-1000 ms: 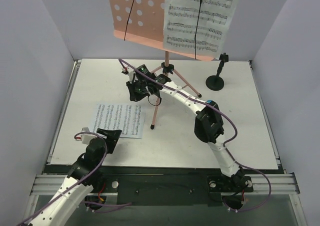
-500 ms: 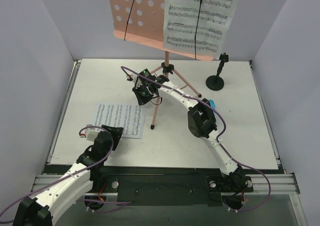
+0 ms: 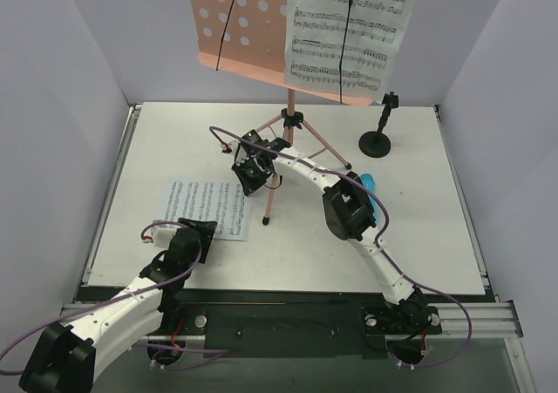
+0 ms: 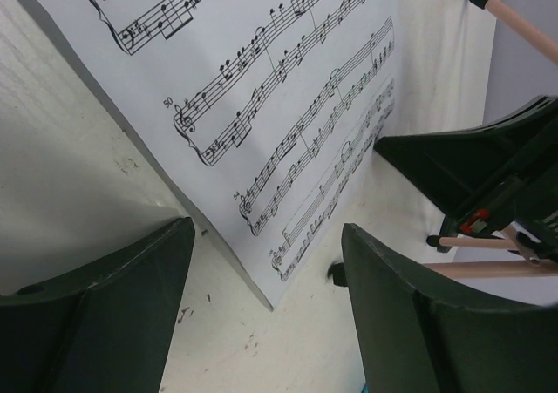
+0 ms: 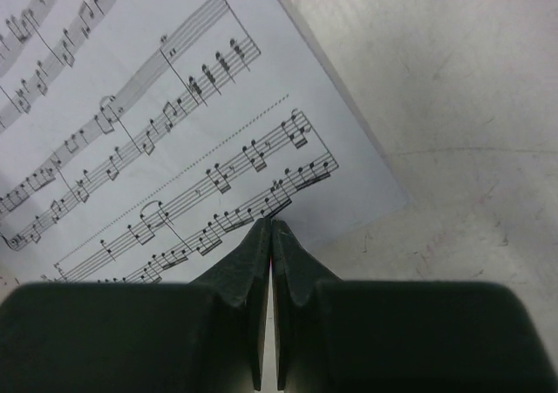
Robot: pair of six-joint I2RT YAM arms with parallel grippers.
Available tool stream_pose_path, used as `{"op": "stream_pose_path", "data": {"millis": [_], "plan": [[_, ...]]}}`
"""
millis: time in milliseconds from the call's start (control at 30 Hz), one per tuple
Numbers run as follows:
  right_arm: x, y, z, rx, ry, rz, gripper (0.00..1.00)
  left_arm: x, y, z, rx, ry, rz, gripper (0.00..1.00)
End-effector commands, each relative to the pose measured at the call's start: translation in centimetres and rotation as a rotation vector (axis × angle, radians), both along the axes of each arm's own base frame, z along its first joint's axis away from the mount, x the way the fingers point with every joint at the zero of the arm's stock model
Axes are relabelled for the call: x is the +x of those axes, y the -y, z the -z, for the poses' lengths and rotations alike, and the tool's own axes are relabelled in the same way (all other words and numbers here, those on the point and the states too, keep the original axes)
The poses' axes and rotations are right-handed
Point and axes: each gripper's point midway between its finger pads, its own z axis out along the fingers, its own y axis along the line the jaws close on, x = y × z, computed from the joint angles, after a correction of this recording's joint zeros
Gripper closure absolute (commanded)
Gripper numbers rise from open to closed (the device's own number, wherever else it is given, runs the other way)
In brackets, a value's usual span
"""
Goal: Set up the instrument practice props
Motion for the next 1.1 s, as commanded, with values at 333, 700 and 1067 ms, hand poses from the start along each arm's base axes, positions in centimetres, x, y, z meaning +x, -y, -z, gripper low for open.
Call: {"op": "stream_pose_path", "data": {"millis": [333, 700, 1067], "plan": [[-4.0, 0.2, 0.6, -0.010, -0.095, -0.026, 1.00, 1.3, -0.2, 0.3, -0.076, 0.034, -0.108, 0.31], [-5.1, 0.3, 0.5, -0.011, -0.114, -0.042, 1.00, 1.8, -1.3, -0.3, 0.000, 0.053, -0.135, 0.79], [-7.9, -1.7, -12.0, 0.139, 0.150, -0.178, 0.97, 2.1, -2.2, -5.2, 0.158, 0.120, -0.078, 1.00]]}}
